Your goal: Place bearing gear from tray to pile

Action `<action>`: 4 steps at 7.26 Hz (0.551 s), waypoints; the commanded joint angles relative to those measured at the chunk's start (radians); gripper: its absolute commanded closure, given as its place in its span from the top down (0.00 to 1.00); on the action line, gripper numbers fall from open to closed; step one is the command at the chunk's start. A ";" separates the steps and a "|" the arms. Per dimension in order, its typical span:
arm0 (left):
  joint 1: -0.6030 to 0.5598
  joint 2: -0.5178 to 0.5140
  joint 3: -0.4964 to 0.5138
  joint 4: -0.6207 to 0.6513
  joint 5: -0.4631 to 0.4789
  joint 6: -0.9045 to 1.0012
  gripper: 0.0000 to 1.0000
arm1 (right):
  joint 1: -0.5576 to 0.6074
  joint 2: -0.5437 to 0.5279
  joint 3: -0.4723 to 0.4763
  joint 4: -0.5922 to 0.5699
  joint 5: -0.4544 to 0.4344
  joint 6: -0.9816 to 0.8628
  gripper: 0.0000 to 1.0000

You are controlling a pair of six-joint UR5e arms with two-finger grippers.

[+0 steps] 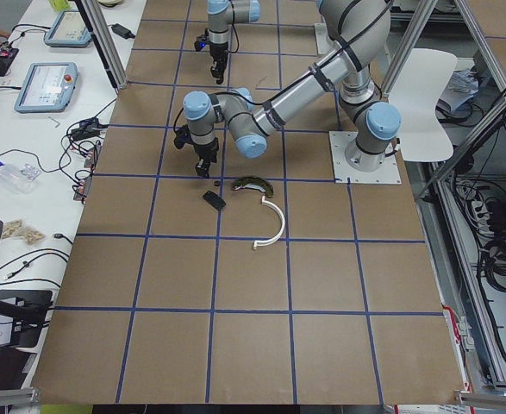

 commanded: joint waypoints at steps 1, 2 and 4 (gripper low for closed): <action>-0.065 0.033 0.002 -0.033 -0.008 -0.105 0.78 | 0.011 -0.008 0.003 0.022 -0.024 -0.006 1.00; -0.094 0.036 0.002 -0.035 -0.010 -0.177 0.81 | 0.012 -0.010 0.002 0.101 -0.037 -0.056 1.00; -0.209 0.049 0.007 -0.035 -0.010 -0.344 0.85 | -0.018 -0.077 -0.041 0.158 -0.111 -0.196 1.00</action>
